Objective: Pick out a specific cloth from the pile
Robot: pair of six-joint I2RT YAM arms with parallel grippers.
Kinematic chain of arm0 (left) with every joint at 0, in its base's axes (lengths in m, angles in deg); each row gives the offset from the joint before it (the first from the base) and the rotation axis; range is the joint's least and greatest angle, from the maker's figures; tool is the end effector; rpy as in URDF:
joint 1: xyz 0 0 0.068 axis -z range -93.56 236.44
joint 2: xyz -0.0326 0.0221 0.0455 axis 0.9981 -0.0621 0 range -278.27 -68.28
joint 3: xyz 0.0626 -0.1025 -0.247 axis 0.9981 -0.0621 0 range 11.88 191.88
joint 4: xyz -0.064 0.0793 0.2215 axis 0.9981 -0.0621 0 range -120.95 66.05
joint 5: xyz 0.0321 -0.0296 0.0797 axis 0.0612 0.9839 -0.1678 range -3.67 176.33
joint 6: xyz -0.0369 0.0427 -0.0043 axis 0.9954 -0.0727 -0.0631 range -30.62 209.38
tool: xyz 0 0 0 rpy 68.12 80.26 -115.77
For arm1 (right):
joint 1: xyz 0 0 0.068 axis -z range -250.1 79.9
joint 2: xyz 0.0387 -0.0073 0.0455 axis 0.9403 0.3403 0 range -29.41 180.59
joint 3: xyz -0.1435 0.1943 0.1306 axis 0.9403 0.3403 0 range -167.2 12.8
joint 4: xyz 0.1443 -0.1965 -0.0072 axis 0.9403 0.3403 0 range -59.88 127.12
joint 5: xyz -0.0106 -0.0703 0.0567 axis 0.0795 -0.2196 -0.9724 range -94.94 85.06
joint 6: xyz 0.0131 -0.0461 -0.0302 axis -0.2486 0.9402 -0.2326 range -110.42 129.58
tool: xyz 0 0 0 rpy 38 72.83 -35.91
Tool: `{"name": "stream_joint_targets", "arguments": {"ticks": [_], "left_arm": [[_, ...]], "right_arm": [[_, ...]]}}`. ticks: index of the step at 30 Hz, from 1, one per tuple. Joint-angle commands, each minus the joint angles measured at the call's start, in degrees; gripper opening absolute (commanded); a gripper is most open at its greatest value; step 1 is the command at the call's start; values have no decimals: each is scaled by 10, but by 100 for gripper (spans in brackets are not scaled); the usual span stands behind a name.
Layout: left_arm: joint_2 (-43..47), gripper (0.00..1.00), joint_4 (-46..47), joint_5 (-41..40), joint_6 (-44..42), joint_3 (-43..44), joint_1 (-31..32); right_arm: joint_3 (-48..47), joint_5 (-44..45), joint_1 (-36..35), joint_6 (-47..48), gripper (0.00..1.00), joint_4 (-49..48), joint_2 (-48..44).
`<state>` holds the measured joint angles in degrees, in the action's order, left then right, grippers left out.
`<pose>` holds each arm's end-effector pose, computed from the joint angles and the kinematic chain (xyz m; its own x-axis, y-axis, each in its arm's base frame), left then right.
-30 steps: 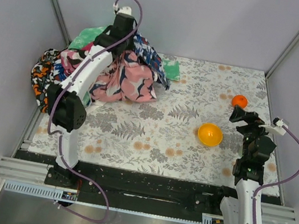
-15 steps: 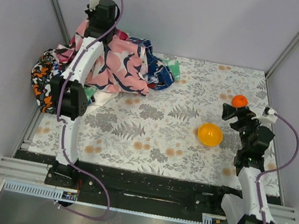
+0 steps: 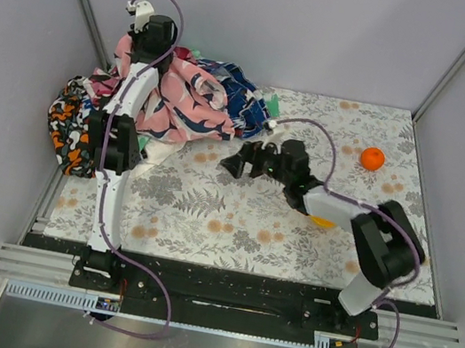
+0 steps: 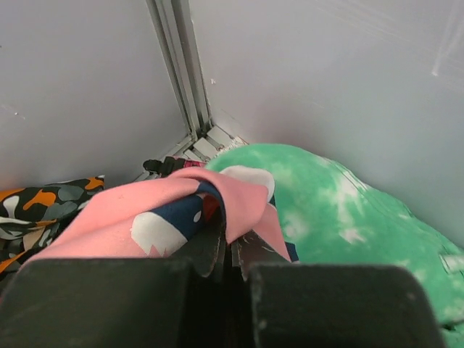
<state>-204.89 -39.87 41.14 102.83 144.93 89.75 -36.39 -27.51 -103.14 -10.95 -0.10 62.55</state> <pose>0.5394 -0.0031 0.3080 -0.1781 -0.1540 -0.9719 -0.6873 0.7263 0.0108 0.2799 0.2002 0.2456 -0.4574 0.0889 -0.8848 -0.7016 0.5752 0.4205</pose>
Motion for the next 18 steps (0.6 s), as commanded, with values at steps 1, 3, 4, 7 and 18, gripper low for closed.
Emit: {"name": "stream_joint_targets", "arguments": {"ticks": [1, 3, 4, 7, 18], "left_arm": [[-13, 0, 44, 14, 31, 15, -32], [-21, 0, 35, 31, 46, 19, -52], [-27, 0, 28, 37, 50, 26, -56], [-33, 0, 25, 39, 33, 27, -60], [-23, 7, -23, 68, 48, 8, -87]], "right_arm": [[-98, 34, -83, -81, 99, -130, 141], [-140, 61, -110, -118, 99, -164, 205], [-165, 71, -120, -135, 99, -165, 241], [-237, 100, -145, -182, 99, -150, 308], [-484, 261, -160, -343, 99, 44, 476]]}}
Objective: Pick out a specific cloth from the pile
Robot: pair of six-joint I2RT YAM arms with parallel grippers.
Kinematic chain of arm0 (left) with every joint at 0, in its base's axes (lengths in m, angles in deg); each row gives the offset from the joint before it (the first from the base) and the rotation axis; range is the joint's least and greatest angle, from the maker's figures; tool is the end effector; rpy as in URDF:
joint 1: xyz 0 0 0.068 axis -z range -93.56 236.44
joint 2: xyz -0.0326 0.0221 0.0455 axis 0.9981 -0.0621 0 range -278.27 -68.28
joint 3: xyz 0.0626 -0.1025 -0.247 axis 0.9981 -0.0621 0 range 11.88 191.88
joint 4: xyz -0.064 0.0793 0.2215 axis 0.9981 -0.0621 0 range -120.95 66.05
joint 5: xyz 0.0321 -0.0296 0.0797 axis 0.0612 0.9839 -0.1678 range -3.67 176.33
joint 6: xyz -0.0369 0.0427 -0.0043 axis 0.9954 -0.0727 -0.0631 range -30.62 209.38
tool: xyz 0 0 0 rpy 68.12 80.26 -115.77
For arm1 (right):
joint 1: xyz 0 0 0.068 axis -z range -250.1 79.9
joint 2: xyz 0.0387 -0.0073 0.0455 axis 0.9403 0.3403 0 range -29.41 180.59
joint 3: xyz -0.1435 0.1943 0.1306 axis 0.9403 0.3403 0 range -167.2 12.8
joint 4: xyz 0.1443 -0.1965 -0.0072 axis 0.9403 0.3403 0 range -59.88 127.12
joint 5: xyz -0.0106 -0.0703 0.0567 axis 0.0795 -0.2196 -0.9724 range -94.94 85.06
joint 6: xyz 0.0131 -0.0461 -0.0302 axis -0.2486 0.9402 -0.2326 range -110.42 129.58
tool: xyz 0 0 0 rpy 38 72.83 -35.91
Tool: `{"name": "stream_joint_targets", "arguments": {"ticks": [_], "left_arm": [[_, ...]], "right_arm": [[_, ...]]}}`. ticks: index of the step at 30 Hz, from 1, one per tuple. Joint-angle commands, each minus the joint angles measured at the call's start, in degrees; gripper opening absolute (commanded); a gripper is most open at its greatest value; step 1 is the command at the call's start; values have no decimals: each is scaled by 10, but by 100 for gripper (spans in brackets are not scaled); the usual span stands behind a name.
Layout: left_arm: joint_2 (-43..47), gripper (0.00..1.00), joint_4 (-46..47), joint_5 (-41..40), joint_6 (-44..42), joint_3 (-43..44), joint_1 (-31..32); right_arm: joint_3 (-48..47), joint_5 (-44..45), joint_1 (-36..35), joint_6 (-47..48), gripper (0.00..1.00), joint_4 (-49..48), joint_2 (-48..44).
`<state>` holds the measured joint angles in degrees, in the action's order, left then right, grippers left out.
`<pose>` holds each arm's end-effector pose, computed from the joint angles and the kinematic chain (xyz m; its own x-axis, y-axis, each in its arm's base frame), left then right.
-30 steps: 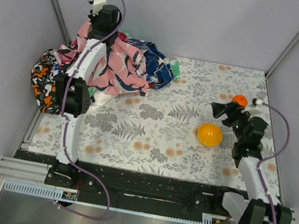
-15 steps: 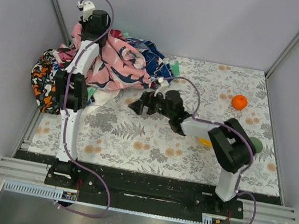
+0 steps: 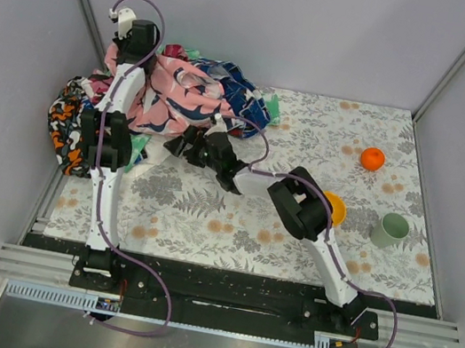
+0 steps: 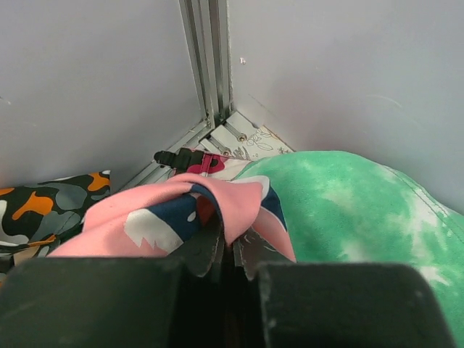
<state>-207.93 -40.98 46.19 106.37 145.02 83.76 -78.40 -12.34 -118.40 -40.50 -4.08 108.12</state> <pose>0.5478 0.0512 0.2780 -0.1987 -0.2331 -0.9519 -0.7154 0.6984 -0.0217 0.3464 0.3965 0.1469 -0.7218 0.3333 -0.6065 -0.4215 0.4834 0.7672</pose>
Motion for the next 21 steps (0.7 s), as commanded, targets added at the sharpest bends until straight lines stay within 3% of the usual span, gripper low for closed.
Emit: {"name": "stream_joint_targets", "arguments": {"ticks": [1, 4, 7, 8, 11, 12, 14, 17, 18, 21], "left_arm": [[10, 12, -12, 28, 18, 3, -31], [13, 24, -10, 50, 28, -11, -40], [13, 37, -11, 56, 22, -17, -42], [15, 44, -8, 59, 17, -19, -42], [23, 90, -6, 78, 14, -27, -43], [26, 99, -5, 88, 16, -32, -43], [36, 99, -5, 103, 24, -40, -44], [48, 99, -5, 123, 32, -54, -44], [51, 99, -5, 126, 33, -59, -44], [54, 99, -5, 132, 34, -66, -44]], "right_arm": [[-81, 129, -13, -45, 99, 104, 26], [-159, 208, -28, -35, 99, 236, 61], [-190, 214, -33, -41, 99, 258, 84], [-197, 212, -34, -42, 99, 258, 91], [-247, 193, -34, -30, 97, 278, 124], [-276, 180, -35, -20, 95, 289, 135], [-342, 148, -35, 0, 91, 316, 174], [-407, 100, -36, 31, 69, 336, 199], [-405, 92, -35, 35, 56, 332, 191], [-271, 89, -37, 46, 24, 231, 95]]}}
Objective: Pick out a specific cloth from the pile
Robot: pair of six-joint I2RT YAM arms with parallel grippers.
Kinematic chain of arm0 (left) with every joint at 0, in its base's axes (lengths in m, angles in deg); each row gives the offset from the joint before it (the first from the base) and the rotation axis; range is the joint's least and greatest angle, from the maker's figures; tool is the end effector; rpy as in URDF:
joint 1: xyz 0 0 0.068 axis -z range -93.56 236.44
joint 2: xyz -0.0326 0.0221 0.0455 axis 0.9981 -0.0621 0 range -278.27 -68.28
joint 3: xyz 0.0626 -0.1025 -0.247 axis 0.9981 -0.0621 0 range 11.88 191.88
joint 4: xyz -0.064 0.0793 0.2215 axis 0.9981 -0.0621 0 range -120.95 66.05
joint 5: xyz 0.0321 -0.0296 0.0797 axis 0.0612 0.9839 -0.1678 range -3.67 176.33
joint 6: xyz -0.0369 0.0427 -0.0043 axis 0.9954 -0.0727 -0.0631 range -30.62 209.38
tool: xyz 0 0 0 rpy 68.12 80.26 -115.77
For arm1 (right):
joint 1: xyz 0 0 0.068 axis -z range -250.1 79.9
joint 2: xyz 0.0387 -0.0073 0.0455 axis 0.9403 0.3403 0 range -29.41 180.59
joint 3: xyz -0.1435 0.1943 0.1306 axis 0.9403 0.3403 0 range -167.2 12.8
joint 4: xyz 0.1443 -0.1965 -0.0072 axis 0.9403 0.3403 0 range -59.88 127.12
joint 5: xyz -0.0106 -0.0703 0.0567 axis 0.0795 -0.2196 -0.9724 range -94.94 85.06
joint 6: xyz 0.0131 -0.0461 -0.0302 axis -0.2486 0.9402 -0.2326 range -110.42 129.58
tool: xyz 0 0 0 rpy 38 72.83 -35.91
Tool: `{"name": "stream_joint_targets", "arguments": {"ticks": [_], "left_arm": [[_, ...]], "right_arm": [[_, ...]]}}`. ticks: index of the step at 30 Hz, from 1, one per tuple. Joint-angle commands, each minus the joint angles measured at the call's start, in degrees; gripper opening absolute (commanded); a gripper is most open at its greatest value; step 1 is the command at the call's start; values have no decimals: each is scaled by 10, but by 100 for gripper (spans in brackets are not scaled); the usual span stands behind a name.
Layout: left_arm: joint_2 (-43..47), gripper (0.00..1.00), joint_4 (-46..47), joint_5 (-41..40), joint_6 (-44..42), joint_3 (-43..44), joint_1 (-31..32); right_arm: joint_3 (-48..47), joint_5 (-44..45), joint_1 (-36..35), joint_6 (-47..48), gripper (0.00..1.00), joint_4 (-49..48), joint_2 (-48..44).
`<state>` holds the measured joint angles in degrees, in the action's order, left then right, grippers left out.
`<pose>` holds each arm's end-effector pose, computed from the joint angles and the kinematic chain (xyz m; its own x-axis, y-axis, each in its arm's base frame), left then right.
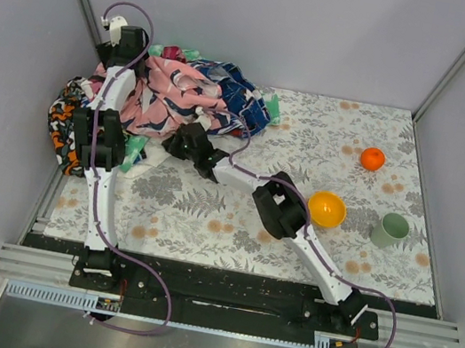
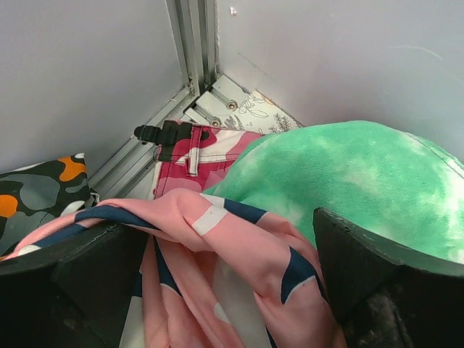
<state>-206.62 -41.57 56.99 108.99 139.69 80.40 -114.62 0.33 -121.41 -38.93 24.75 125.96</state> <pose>0.5425 0.0769 0.2567 -0.2671 -0.3226 -0.9081 -0.6486 0.7571 -0.0782 0.3743 0.4616 0.1276 -0.7015 0.3174 -0.6381 -0.2998 0.6808 0.6683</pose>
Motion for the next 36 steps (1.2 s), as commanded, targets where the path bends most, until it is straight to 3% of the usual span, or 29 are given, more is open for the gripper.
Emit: {"name": "stream_joint_targets", "arguments": {"ticks": [1, 3, 11, 20, 25, 36], "left_arm": [[41, 99, 0, 24, 8, -14, -10], [39, 99, -4, 24, 6, -15, -10], [33, 99, -28, 11, -5, -15, -10], [50, 99, -79, 34, 19, -22, -8], [120, 99, -115, 62, 47, -38, 1], [397, 99, -122, 74, 53, -176, 76]], "right_arm": [[182, -31, -5, 35, 13, -110, -130], [283, -9, -6, 62, 0, -177, -217], [504, 44, -5, 240, 0, -173, -542], [522, 199, 1, 449, 0, -100, -800], [481, 241, 39, 523, 0, -71, -839], [444, 222, 225, 489, 0, -9, -799]]}}
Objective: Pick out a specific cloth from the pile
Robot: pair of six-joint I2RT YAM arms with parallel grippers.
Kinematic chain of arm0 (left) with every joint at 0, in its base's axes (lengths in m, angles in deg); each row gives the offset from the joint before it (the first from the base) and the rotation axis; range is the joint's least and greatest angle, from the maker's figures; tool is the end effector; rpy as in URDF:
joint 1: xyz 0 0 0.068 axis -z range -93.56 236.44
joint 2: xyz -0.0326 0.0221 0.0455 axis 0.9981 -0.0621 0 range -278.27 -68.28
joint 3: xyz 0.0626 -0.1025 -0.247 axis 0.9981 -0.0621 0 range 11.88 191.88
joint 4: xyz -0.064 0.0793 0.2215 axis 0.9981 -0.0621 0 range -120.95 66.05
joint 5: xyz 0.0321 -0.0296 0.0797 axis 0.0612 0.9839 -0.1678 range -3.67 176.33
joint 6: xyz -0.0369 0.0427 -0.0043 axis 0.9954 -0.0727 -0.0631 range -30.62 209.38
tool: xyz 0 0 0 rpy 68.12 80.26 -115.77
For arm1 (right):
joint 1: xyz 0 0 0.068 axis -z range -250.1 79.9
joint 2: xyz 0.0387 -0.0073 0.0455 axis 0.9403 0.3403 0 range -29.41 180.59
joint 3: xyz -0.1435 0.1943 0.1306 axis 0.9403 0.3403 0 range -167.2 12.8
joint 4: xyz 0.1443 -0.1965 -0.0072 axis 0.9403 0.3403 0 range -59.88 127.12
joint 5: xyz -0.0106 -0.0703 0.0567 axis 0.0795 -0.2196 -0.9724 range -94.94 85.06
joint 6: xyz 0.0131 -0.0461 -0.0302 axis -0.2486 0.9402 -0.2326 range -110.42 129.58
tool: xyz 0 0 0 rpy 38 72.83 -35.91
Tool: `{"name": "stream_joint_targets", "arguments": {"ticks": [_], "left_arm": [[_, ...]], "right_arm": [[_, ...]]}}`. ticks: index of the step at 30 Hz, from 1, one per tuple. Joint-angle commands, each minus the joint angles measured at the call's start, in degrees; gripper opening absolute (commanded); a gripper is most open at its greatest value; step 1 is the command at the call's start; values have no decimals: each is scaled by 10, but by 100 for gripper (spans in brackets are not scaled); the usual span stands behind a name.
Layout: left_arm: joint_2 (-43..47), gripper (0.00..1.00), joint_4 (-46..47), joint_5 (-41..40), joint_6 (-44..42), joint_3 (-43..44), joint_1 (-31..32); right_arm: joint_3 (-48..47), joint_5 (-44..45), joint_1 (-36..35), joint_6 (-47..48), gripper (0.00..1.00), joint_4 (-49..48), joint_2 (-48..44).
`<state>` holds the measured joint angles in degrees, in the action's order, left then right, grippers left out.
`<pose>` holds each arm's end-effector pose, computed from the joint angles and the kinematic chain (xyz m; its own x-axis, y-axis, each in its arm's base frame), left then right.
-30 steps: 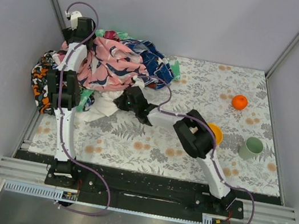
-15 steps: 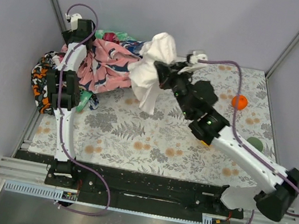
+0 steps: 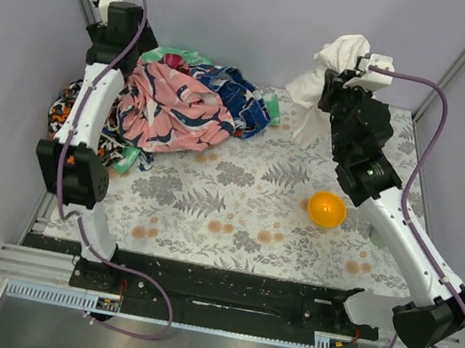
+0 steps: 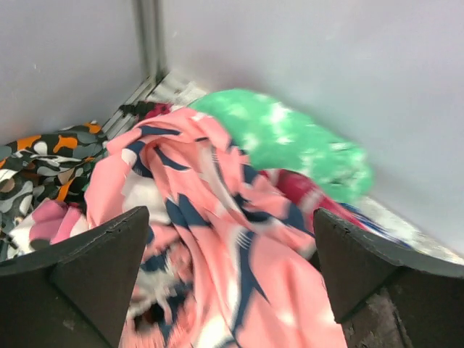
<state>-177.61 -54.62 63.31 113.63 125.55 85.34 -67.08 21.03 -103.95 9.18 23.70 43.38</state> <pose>0.4275 0.0237 0.3924 -0.2533 -0.3831 -0.8883 -0.5178 0.8293 -0.2100 0.2298 0.1333 0.4805 0.1929 0.1370 -0.9716 -0.1485 0.9829 0.1091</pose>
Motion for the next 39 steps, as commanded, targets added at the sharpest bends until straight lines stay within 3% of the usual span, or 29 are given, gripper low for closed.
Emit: {"name": "stream_joint_targets", "arguments": {"ticks": [1, 5, 12, 13, 16, 17, 22, 28, 33, 39], "left_arm": [[130, 99, 7, 13, 7, -53, 33], [210, 99, -4, 25, 17, -139, 63], [367, 99, 28, 53, 64, -386, 146], [393, 99, 42, 62, 69, -416, 158], [431, 99, 51, 59, 92, -483, 184], [441, 99, 48, 61, 96, -498, 189], [483, 99, 14, 48, 104, -535, 216], [540, 99, -25, 33, 142, -576, 219], [590, 99, -37, 26, 173, -630, 220], [617, 99, -77, 9, 198, -659, 220]], "right_arm": [[-34, 12, 67, 8, 0, 5, 39], [-38, -57, 139, -48, 1, 18, 98], [-63, -118, 227, -137, 18, 60, 252], [-70, -124, 236, -147, 30, 81, 271], [-82, -131, 241, -155, 91, 111, 294], [-81, -133, 241, -153, 99, 114, 292], [-33, -124, 242, -145, 99, 127, 200], [154, -40, 240, -215, 100, 124, -24], [320, -35, 241, -253, 99, 112, -229], [397, -10, 241, -268, 99, 184, -385]]}}
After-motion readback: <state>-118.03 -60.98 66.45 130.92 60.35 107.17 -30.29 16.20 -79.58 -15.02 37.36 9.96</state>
